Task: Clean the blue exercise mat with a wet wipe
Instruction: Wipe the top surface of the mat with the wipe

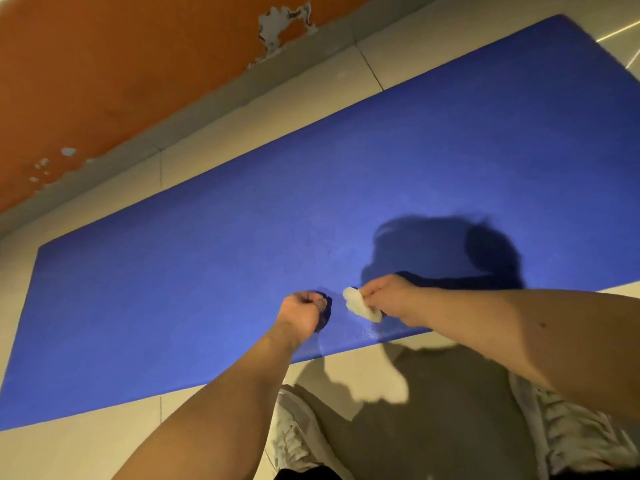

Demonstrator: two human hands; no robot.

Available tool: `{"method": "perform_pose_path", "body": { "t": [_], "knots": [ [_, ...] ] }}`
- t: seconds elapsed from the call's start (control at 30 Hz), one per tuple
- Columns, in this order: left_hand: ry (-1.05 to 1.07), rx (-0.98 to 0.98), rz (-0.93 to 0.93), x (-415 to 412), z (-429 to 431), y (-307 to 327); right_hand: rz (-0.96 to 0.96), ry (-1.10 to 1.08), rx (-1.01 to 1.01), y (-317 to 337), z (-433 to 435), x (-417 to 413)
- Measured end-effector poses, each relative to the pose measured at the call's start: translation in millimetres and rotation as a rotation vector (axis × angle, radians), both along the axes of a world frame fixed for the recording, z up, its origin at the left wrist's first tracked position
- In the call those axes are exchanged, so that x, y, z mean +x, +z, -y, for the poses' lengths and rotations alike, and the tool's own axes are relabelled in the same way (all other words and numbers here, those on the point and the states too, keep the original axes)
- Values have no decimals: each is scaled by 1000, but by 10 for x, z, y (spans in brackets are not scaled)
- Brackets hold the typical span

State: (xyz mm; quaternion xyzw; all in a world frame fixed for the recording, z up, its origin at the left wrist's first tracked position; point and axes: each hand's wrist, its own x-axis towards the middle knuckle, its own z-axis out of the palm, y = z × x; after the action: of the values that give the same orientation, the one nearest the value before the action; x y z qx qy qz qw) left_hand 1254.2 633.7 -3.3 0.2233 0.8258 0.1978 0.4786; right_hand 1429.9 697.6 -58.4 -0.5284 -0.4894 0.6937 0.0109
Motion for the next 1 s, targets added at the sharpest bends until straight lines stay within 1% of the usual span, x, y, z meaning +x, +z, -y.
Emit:
{"method": "perform_pose_path", "body": {
  "t": [0.03,0.07,0.17,0.27,0.3,0.47,0.57,0.67,0.8,0.9,1.0],
  "knots": [
    [14,15,53,53,0,28,-23,-75,-61,19,1,33],
    [14,12,89,104,-1,49,-47,-104,-93,40,-6,80],
    [31,-23,145,257,12,87,-170,-78,-207,92,-62,194],
    [86,-27,234,371,73,52,-251,-214,-395,97,-68,224],
    [88,-21,240,396,97,45,-265,-220,-425,107,-46,217],
    [34,6,202,451,227,66,-206,-134,-337,124,81,194],
    [19,27,184,463,263,129,-285,-114,-417,186,85,199],
    [9,49,151,480,266,164,-296,-97,-427,273,87,223],
    [-7,79,82,492,250,259,-215,-174,-386,389,69,242],
    [41,111,71,481,249,408,-226,-214,-328,516,23,224],
    [136,173,123,447,257,612,-221,-209,-257,702,-32,149]
  ]
}}
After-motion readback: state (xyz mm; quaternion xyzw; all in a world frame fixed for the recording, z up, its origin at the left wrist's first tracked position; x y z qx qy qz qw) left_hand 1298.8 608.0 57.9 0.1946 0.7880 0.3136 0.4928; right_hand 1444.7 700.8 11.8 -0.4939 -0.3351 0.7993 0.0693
